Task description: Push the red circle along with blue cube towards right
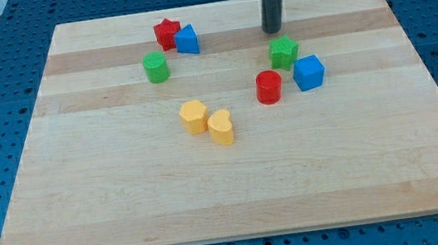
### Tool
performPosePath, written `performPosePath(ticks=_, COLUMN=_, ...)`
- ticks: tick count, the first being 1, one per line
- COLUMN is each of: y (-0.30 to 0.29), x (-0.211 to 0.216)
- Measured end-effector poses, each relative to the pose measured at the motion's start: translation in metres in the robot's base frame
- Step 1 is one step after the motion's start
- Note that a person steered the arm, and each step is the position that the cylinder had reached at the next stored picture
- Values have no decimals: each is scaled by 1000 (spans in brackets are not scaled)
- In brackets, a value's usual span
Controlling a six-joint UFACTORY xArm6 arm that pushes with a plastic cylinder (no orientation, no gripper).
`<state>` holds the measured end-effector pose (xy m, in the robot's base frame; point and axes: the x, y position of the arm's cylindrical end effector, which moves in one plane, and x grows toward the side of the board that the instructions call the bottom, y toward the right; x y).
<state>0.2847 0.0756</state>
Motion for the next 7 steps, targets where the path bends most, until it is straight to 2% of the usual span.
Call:
performPosePath(ticks=2, y=-44, x=13)
performPosePath(ticks=7, y=-53, x=119)
